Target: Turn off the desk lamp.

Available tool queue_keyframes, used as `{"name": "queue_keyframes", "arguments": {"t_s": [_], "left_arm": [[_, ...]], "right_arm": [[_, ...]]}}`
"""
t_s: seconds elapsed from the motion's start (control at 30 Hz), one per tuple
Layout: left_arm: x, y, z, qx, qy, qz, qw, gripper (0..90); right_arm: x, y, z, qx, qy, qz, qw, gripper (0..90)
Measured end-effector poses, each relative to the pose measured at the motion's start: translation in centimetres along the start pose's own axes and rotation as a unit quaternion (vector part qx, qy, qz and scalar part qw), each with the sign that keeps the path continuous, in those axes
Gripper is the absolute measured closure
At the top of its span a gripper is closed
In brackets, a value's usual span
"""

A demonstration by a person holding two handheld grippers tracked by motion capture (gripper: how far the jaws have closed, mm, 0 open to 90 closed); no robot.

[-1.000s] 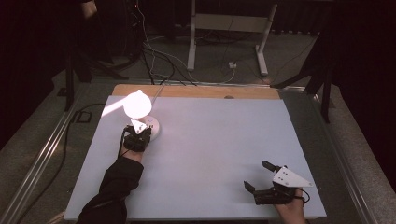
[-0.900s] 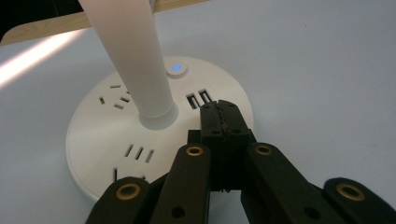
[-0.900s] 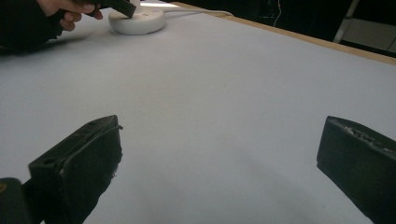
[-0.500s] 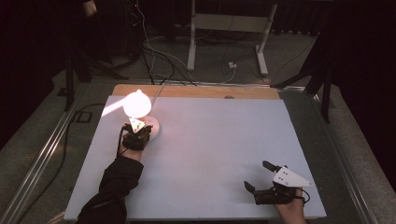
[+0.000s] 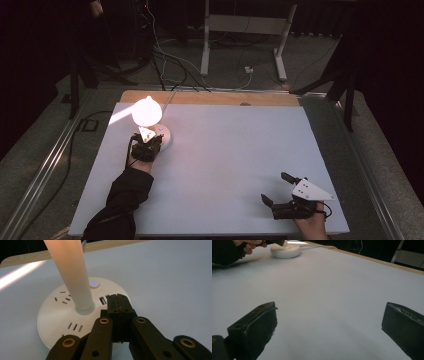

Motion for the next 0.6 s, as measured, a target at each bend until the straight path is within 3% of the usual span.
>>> {"name": "queue_keyframes", "arguments": {"t_s": [0.6], "left_arm": [[0.55, -0.51, 0.12, 0.004, -0.002, 0.012, 0.9999, 90.0]], "right_arm": [[0.04, -0.09, 0.03, -0.002, -0.001, 0.002, 1.0000, 0.0]]}}
Point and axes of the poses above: each handheld gripper's, and its own axes: y roughly backward along the jaws, x roughly out of its underside, z roughly to its left, the point moved 5 cm from there along -y, roughly forward along the jaws, and after that the axes turned 6 degrees about -x, right-handed, at the moved point
